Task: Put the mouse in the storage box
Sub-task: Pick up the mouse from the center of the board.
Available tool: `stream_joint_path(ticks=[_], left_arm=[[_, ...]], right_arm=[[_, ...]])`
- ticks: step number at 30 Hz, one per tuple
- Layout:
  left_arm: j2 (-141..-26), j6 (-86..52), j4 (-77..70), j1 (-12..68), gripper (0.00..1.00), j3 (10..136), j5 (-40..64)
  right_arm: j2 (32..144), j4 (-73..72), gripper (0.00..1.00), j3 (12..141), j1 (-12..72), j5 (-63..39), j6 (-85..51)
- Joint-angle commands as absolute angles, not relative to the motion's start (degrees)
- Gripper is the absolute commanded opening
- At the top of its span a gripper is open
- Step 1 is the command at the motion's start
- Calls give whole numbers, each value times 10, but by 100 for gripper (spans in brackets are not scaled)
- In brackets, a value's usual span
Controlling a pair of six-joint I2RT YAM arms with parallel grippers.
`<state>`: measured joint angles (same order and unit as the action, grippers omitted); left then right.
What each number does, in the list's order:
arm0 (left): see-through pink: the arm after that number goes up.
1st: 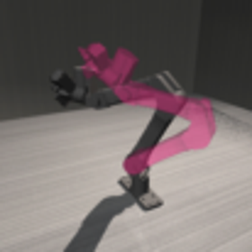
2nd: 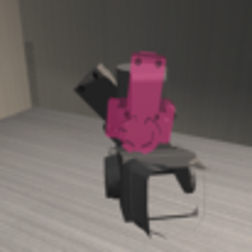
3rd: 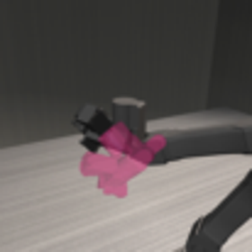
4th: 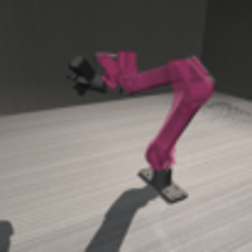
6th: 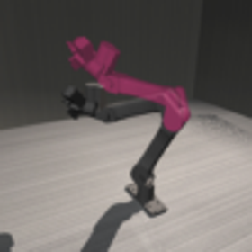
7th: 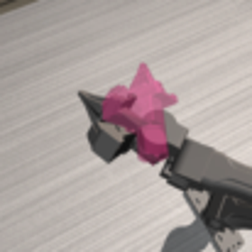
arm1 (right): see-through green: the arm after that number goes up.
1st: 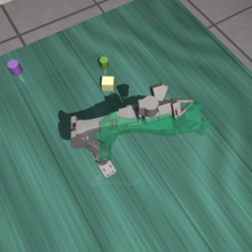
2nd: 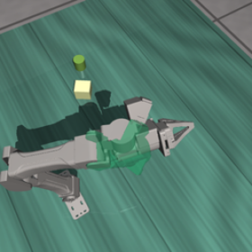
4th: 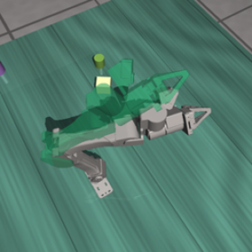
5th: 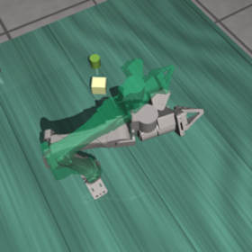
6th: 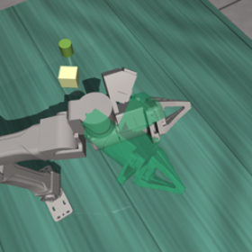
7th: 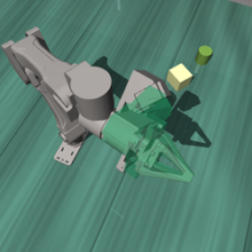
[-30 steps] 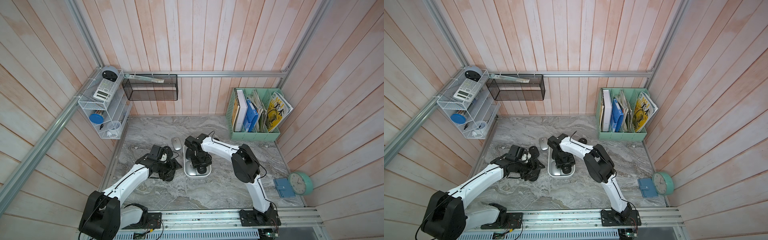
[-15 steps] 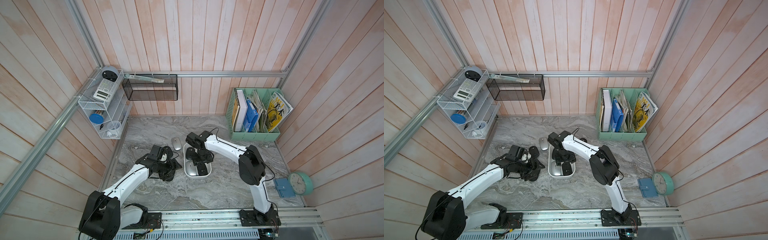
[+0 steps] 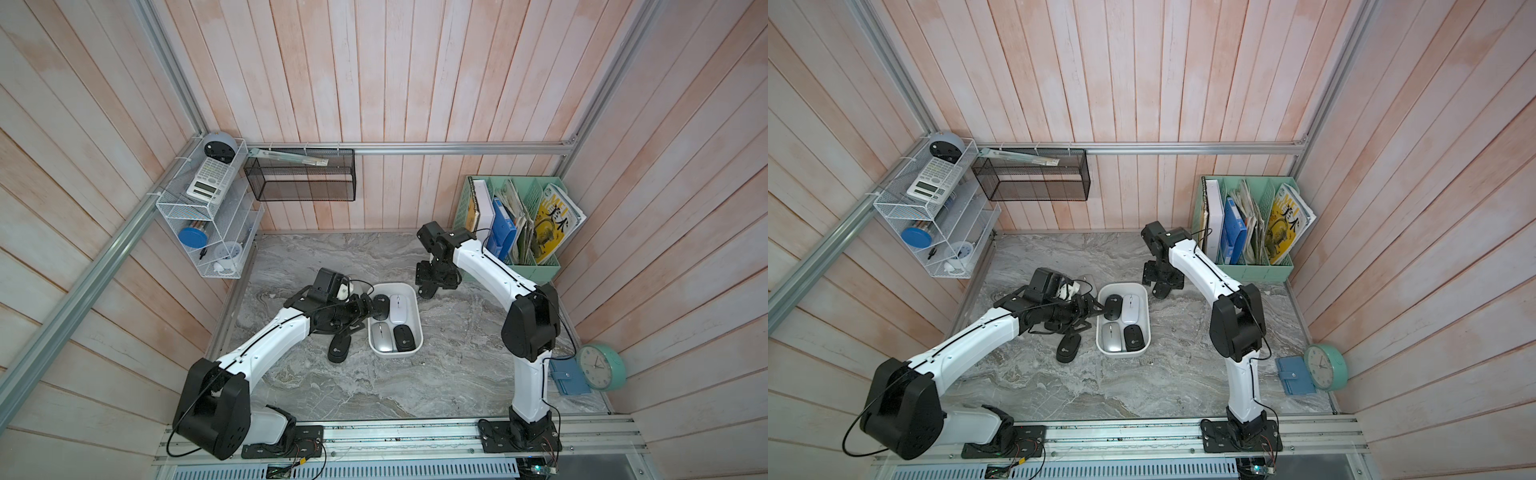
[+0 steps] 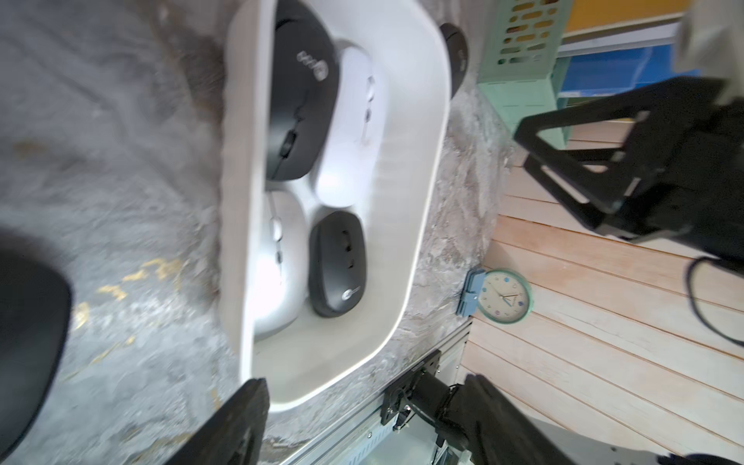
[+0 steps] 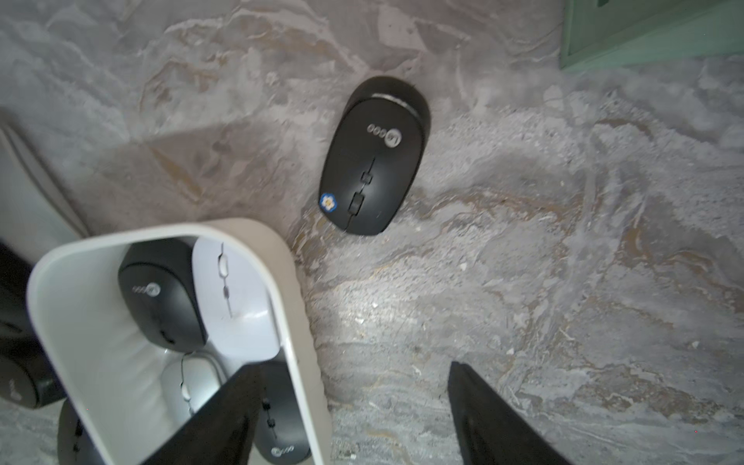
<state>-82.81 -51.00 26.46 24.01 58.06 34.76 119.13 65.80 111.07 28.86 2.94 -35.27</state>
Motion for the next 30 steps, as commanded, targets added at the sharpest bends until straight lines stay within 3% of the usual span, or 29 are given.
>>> stream_joint_path(ticks=[1, 7, 13, 30], left_arm=[[-893, -512, 198, 241, 81, 660, 391], [-1036, -514, 195, 243, 81, 820, 428], [-1108, -500, 248, 249, 81, 912, 412], [-1041, -509, 225, 254, 81, 815, 383]], right_arm=[[1237, 655, 81, 1157, 278, 18, -344], [1321, 685, 82, 1256, 257, 14, -360], [1364, 699, 82, 1293, 244, 29, -389], [1381, 645, 83, 1236, 241, 6, -430]])
